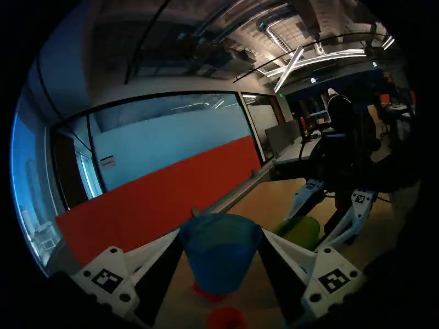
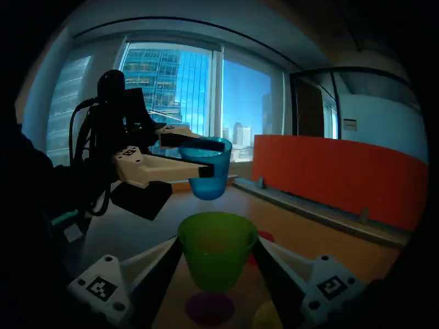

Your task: Pour water

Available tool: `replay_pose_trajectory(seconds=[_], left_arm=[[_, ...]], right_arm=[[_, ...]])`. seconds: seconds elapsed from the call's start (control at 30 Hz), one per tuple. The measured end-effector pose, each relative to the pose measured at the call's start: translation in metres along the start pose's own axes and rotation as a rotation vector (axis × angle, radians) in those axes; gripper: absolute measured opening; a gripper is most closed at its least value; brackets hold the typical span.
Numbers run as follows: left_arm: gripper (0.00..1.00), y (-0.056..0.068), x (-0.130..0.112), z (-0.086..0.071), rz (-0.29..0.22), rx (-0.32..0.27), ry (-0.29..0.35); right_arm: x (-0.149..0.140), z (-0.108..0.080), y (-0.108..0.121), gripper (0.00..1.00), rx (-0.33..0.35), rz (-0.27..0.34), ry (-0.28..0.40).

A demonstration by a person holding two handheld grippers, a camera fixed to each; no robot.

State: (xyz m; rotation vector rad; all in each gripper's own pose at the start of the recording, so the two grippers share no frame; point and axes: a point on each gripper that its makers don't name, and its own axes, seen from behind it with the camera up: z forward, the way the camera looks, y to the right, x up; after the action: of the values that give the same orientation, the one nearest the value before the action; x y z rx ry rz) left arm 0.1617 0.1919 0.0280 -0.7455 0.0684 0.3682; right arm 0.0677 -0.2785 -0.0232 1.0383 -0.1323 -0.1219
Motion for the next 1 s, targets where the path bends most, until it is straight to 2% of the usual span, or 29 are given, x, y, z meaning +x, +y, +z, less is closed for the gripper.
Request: replay_pose_trajectory(seconds=[0.3,0.63,1.0], left_arm=[[0.88,-0.005,0.004,0.003,0.068,0.015,-0.014],[0.88,-0.003,0.012,0.005,0.177,0.015,-0.021],[0.88,-0.004,0.028,0.004,0.263,0.032,-0.010]], right_arm=[[0.000,0.005,-0.008,0.90,0.022,-0.002,0.006],[0.000,0.009,-0.015,0.90,0.040,-0.004,0.009],[-0.001,0.011,-0.018,0.90,0.047,-0.008,0.008]])
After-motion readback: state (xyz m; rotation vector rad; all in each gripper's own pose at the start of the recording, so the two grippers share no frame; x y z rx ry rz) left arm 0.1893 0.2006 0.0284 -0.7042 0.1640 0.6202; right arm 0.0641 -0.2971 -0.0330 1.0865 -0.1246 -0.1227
